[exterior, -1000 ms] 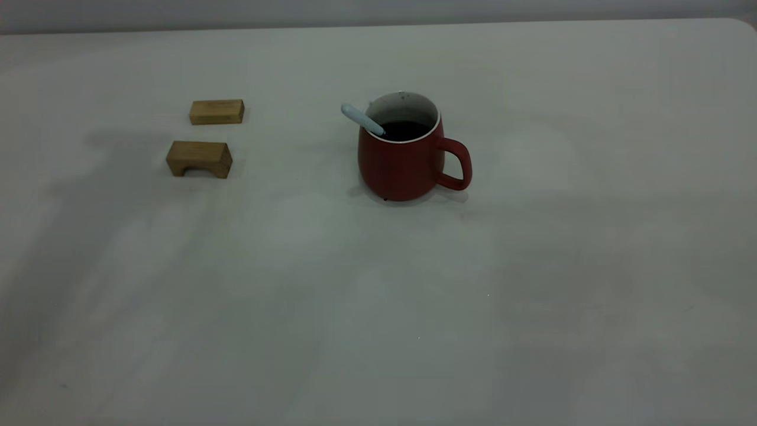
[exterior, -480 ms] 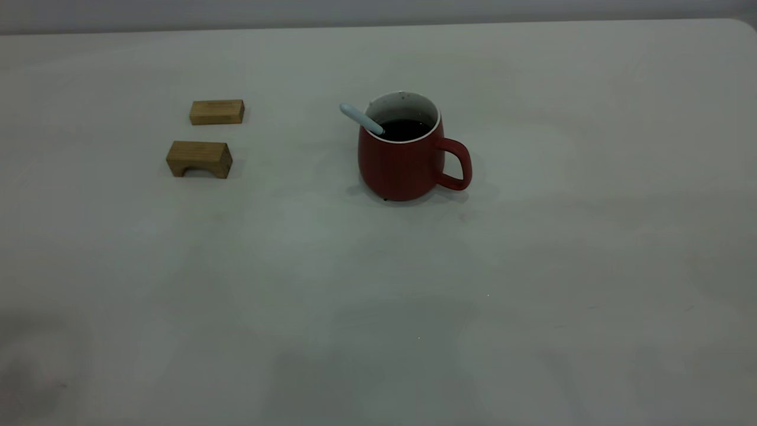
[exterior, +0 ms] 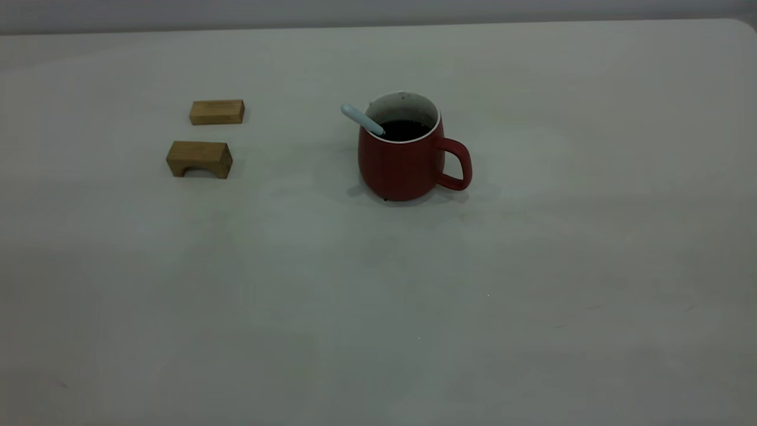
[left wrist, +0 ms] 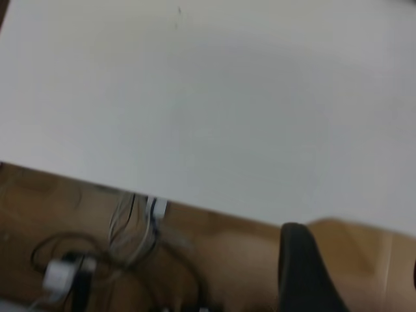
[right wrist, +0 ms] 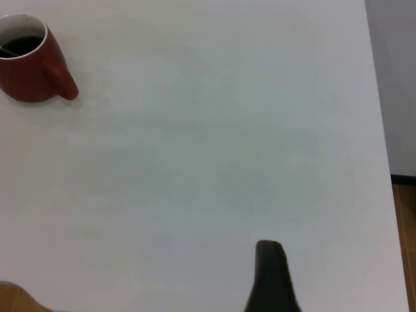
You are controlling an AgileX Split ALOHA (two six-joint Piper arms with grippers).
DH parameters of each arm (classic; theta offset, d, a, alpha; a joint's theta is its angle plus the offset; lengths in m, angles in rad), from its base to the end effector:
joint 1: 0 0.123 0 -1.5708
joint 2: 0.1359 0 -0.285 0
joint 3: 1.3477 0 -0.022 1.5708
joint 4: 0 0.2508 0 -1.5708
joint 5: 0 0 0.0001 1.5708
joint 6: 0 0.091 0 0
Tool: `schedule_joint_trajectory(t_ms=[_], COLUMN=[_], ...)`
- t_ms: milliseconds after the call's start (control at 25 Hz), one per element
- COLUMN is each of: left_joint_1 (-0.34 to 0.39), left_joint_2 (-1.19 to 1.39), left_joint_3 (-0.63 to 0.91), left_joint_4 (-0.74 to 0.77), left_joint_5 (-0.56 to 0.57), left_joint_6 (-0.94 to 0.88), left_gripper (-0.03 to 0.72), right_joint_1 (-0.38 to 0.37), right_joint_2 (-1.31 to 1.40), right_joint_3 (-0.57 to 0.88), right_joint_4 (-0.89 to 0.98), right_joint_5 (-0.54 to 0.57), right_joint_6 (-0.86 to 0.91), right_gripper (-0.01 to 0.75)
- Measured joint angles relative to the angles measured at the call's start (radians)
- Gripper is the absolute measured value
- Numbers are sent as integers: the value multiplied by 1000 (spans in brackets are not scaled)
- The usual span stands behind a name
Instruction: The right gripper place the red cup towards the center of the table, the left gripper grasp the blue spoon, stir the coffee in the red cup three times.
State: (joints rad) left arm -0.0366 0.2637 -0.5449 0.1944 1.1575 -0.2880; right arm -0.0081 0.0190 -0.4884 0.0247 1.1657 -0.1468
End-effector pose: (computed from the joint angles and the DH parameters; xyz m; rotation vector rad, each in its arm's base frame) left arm 0.0275 0.0151 0.2815 -0.2877 2.3212 0.0876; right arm -0.0057 0.0021 0.2660 -0.1534 2.1748 -0.0578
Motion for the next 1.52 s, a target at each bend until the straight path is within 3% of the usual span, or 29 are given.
schedule_joint_trajectory(t_ms=[160,400,720,1520], left_joint_1=[47,56,26,26], left_joint_2=[-162,-281,-283,-283], left_joint_3=[49,53,58,58], left_joint_4=[-1,-30,-94,-96], left_joint_5=[-12,-16,-20,-20], left_joint_6=[34,107,198,205], left_gripper=[476,476,476,476], right_joint_1=[0,0,0,0], right_joint_2=[0,0,0,0], right_joint_3=[0,0,0,0], right_joint_4=[0,0,0,19], right_joint_5=[0,0,0,-2], right_joint_6=[0,0,0,63], right_gripper=[591,591,591,591])
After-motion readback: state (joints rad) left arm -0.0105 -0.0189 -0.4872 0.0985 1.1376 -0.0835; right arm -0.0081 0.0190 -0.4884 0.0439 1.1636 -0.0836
